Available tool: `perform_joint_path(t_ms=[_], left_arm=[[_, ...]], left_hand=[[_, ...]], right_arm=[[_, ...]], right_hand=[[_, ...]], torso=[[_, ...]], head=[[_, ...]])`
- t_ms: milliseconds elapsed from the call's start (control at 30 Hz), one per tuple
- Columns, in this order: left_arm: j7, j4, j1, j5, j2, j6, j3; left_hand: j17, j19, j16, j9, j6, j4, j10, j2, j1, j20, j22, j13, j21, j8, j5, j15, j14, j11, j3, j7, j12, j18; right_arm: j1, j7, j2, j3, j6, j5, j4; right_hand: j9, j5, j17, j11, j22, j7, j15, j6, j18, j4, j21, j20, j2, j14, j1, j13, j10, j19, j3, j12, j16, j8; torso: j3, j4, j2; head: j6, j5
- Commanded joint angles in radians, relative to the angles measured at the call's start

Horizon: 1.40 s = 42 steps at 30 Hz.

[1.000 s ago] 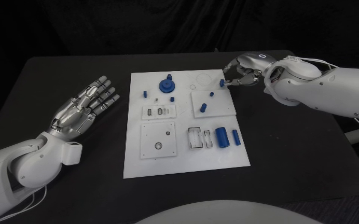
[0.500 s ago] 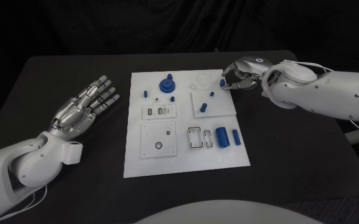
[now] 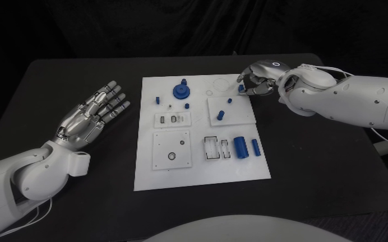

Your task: Assemble the parts on the task board

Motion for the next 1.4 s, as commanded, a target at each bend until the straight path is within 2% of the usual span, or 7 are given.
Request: perform_joint_path(t_ms=[33, 233, 600, 800, 900, 1267, 1400], left_arm=[[0.023, 0.001, -0.002, 0.004, 0.002, 0.015, 0.001], [0.022, 0.001, -0.003, 0.004, 0.002, 0.017, 0.001], [0.019, -0.002, -0.004, 0.004, 0.003, 0.019, 0.001], [0.018, -0.002, -0.005, 0.004, 0.003, 0.02, 0.001], [0.017, -0.002, -0.005, 0.004, 0.002, 0.02, 0.001], [0.016, -0.001, -0.006, 0.004, -0.003, 0.02, 0.001], [0.015, -0.001, -0.006, 0.004, -0.003, 0.019, 0.001]], left_hand=[[0.001, 0.001, 0.006, 0.001, -0.001, -0.001, 0.0, -0.004, -0.007, 0.006, 0.001, 0.001, 0.005, 0.004, 0.005, 0.005, -0.001, -0.003, 0.007, -0.002, 0.004, -0.019], [0.001, 0.001, 0.006, 0.001, -0.002, -0.002, -0.001, -0.004, -0.007, 0.006, 0.001, 0.001, 0.005, 0.003, 0.005, 0.006, -0.001, -0.002, 0.008, -0.002, 0.003, -0.02], [0.001, 0.001, 0.006, 0.001, -0.002, -0.002, -0.001, -0.004, -0.007, 0.006, 0.001, 0.001, 0.005, 0.003, 0.005, 0.006, -0.001, -0.002, 0.008, -0.002, 0.003, -0.02], [0.001, 0.0, 0.006, 0.001, -0.003, -0.003, -0.002, -0.004, -0.007, 0.006, 0.001, 0.001, 0.005, 0.003, 0.005, 0.006, -0.002, -0.002, 0.009, -0.002, 0.002, -0.02], [0.001, 0.0, 0.006, 0.001, -0.003, -0.003, -0.002, -0.004, -0.007, 0.006, 0.001, 0.001, 0.005, 0.003, 0.005, 0.006, -0.002, -0.002, 0.009, -0.002, 0.002, -0.02], [0.001, 0.0, 0.006, 0.001, -0.003, -0.003, -0.002, -0.004, -0.007, 0.006, 0.001, 0.001, 0.005, 0.003, 0.005, 0.006, -0.002, -0.002, 0.009, -0.002, 0.002, -0.02], [0.001, 0.001, 0.006, 0.001, -0.003, -0.004, -0.002, -0.004, -0.008, 0.006, 0.001, 0.001, 0.005, 0.003, 0.005, 0.007, -0.001, -0.002, 0.01, -0.002, 0.003, -0.021]], right_arm=[[-0.003, -0.022, 0.006, 0.0, -0.003, -0.002, -0.01], [-0.003, -0.027, 0.017, 0.0, 0.005, -0.002, -0.025], [-0.006, -0.023, 0.024, 0.0, -0.004, -0.002, -0.029], [-0.006, -0.021, 0.026, 0.0, -0.013, -0.002, -0.03], [-0.007, -0.02, 0.026, 0.0, -0.018, -0.002, -0.03], [-0.004, 0.006, 0.017, 0.001, -0.135, -0.002, 0.006], [0.019, 0.015, 0.016, 0.002, -0.172, -0.002, 0.05]], right_hand=[[0.003, 0.017, 0.252, 0.008, 0.209, 0.002, 0.003, 0.006, 0.007, -0.001, -0.012, 0.002, 0.002, 0.101, 0.015, 0.263, 0.102, 0.027, 0.005, 0.003, -0.008, 0.004], [0.019, 0.064, 0.243, 0.01, 0.205, 0.005, 0.005, 0.024, 0.01, -0.005, -0.027, 0.005, 0.011, 0.098, 0.03, 0.263, 0.102, 0.02, 0.008, 0.003, -0.017, 0.014], [0.083, 0.082, 0.236, 0.005, 0.203, -0.001, 0.001, 0.091, 0.012, -0.011, -0.038, 0.002, 0.016, 0.096, 0.04, 0.263, 0.102, 0.018, 0.0, 0.003, -0.024, 0.065], [0.213, 0.089, 0.231, -0.004, 0.203, -0.011, -0.006, 0.095, 0.013, -0.023, -0.046, -0.006, 0.029, 0.095, 0.048, 0.263, 0.102, 0.018, -0.015, 0.003, -0.028, 0.199], [0.251, 0.096, 0.23, -0.006, 0.204, -0.015, -0.008, 0.089, 0.013, -0.025, -0.048, -0.008, 0.031, 0.095, 0.053, 0.263, 0.102, 0.019, -0.015, 0.003, -0.029, 0.245], [0.298, 0.107, 0.222, -0.009, 0.202, -0.019, -0.012, 0.08, 0.014, -0.035, -0.058, -0.01, 0.044, 0.093, 0.081, 0.263, 0.102, 0.017, 0.0, 0.003, -0.036, 0.308], [0.302, 0.106, 0.221, -0.007, 0.202, -0.019, -0.011, 0.08, 0.014, -0.037, -0.059, -0.01, 0.046, 0.092, 0.087, 0.263, 0.102, 0.016, 0.003, 0.003, -0.038, 0.314]], torso=[[0.0007, 0.0, 0.001], [0.0007, -0.0003, 0.001], [0.0008, 0.0001, 0.001], [0.0007, 0.0, 0.001], [0.0006, -0.0011, 0.0], [0.0008, -0.0002, 0.0], [0.0005, -0.0002, 0.001]], head=[[0.0, 0.0], [-0.002, 0.001], [-0.003, 0.001], [-0.002, 0.002], [-0.002, 0.003], [-0.001, 0.007], [0.0, 0.009]])
